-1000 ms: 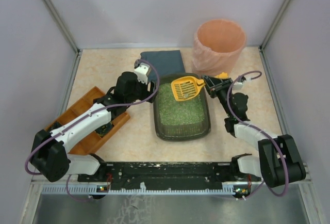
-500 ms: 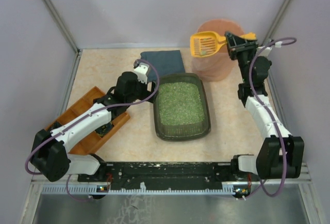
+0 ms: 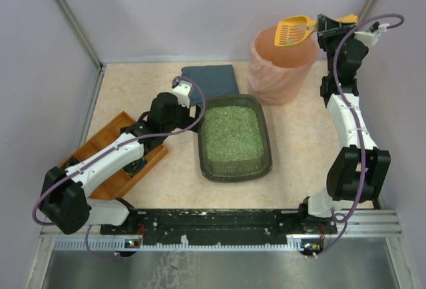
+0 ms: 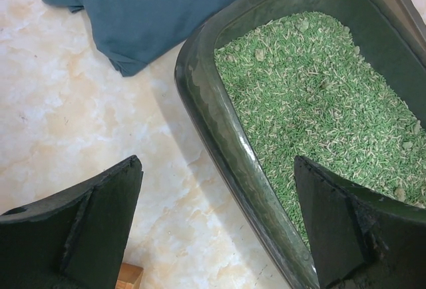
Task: Clean the litter box
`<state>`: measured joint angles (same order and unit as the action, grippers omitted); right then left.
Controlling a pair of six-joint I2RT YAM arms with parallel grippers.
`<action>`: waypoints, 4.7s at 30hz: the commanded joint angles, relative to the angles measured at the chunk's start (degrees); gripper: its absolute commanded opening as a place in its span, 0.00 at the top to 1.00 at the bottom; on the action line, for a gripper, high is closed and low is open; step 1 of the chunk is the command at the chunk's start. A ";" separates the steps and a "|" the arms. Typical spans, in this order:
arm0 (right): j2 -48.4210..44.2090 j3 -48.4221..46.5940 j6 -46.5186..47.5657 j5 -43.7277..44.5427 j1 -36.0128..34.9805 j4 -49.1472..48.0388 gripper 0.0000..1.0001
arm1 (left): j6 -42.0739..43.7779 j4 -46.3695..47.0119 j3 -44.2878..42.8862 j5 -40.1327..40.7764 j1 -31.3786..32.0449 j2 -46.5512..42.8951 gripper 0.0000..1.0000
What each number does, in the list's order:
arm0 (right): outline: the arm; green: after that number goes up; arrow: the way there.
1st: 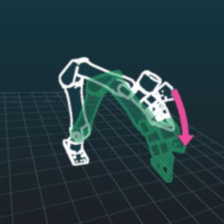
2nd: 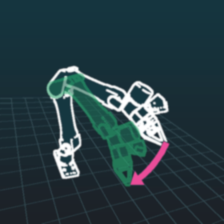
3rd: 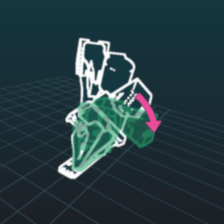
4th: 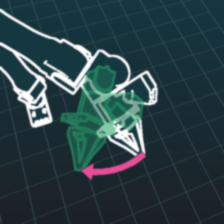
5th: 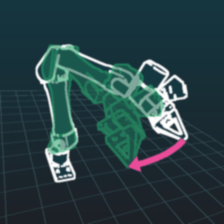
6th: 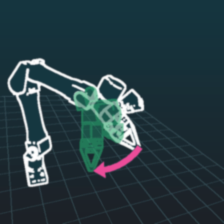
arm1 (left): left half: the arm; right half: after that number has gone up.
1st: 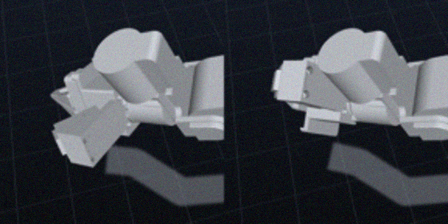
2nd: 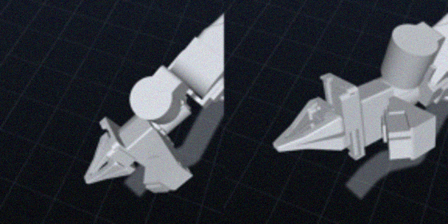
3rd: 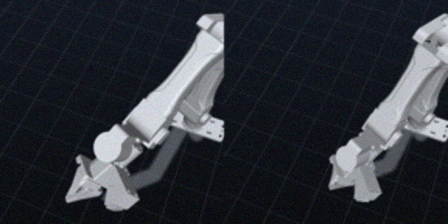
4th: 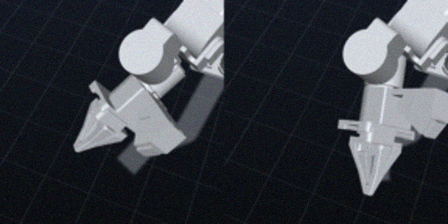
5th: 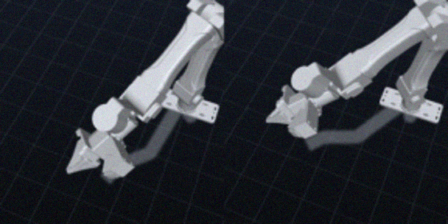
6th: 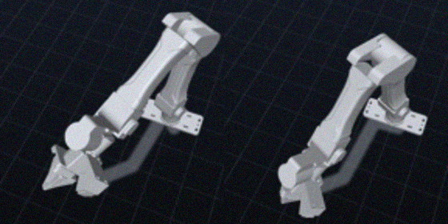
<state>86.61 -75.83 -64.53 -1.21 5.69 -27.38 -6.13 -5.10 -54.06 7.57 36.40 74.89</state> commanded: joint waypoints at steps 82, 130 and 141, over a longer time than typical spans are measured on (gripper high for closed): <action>-17.10 55.28 21.13 8.34 -37.83 -14.14 1.00 | 1.36 -0.44 -1.31 1.80 0.25 0.87 0.00; -59.74 35.05 39.85 18.32 -35.93 54.67 0.19 | -8.13 -11.51 9.79 9.56 0.25 -29.90 0.00; -66.17 39.04 42.68 20.97 -35.93 54.60 0.17 | -7.68 -16.57 14.73 11.83 0.25 -41.27 0.00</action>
